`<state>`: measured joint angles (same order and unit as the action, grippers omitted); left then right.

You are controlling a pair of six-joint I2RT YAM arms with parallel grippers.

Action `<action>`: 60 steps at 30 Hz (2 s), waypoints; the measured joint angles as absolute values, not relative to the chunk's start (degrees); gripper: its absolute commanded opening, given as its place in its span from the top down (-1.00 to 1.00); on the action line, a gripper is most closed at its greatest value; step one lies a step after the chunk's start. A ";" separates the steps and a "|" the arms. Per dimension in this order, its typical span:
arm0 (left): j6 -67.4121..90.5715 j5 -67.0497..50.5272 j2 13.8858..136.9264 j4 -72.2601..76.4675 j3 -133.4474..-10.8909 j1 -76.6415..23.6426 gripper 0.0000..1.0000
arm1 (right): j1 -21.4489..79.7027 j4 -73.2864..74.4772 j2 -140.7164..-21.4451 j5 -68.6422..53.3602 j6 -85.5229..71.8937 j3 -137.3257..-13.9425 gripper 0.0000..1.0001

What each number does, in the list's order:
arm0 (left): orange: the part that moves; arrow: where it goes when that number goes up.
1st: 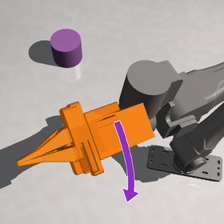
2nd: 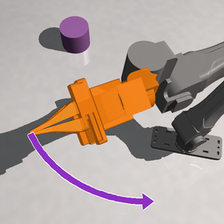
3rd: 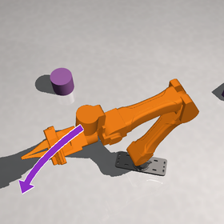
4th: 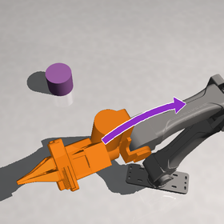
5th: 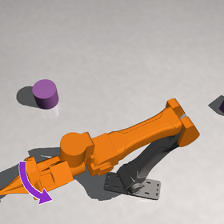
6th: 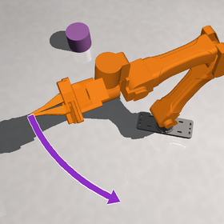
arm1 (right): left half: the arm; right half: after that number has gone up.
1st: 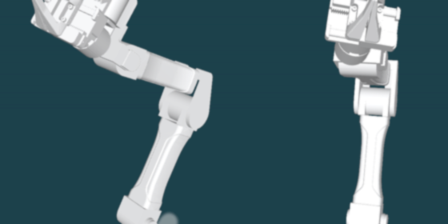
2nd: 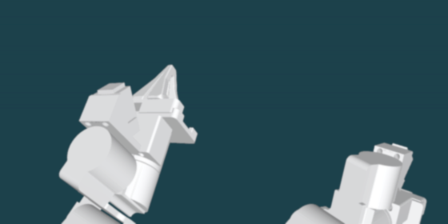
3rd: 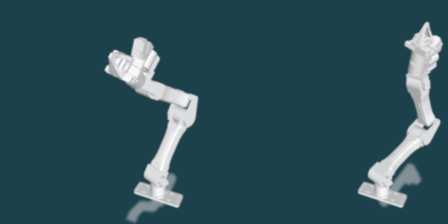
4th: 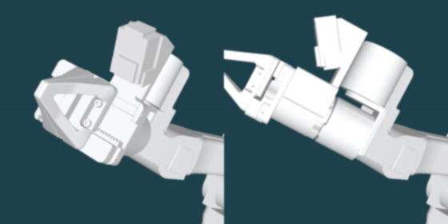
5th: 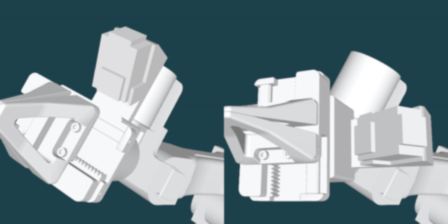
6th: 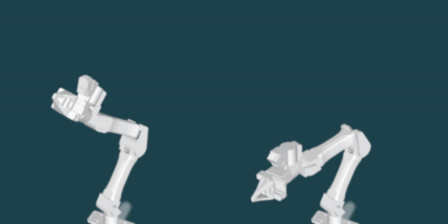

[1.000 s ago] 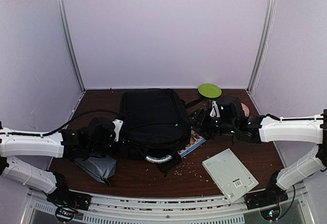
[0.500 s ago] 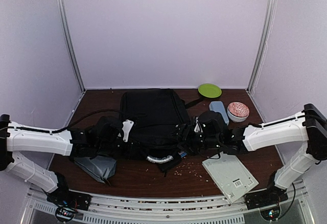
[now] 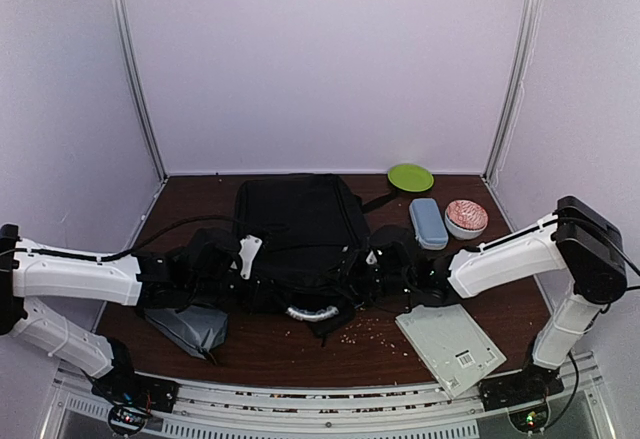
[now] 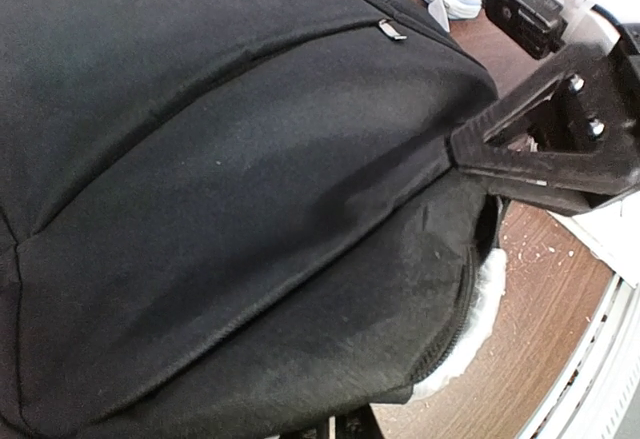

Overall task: Pack the student bag
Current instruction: Unzip the student bag at the center of the board.

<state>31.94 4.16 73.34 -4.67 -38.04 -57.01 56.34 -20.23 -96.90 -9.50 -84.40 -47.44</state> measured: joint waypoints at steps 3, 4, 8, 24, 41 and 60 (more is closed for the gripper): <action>31.92 5.65 71.85 -6.04 -38.00 -57.10 1.00 | 56.14 -20.32 -96.86 -9.37 -84.18 -47.66 1.00; 31.94 6.35 71.26 -6.57 -37.93 -57.12 1.00 | 55.96 -20.01 -96.66 -9.28 -83.74 -47.77 1.00; 31.99 10.41 67.59 -11.07 -37.54 -57.41 1.00 | 55.02 -17.82 -93.65 -8.95 -81.12 -47.88 1.00; 34.89 15.00 57.04 -19.14 -32.58 -50.41 1.00 | 51.44 -9.10 -83.07 -8.93 -71.16 -46.33 1.00; 32.80 14.63 70.83 -17.28 -38.17 -45.50 1.00 | 50.72 -6.26 -81.28 -9.06 -67.20 -45.80 1.00; 32.45 16.14 75.77 -18.09 -42.65 -42.63 -0.29 | 50.74 -2.70 -80.79 -9.19 -63.92 -45.56 1.00</action>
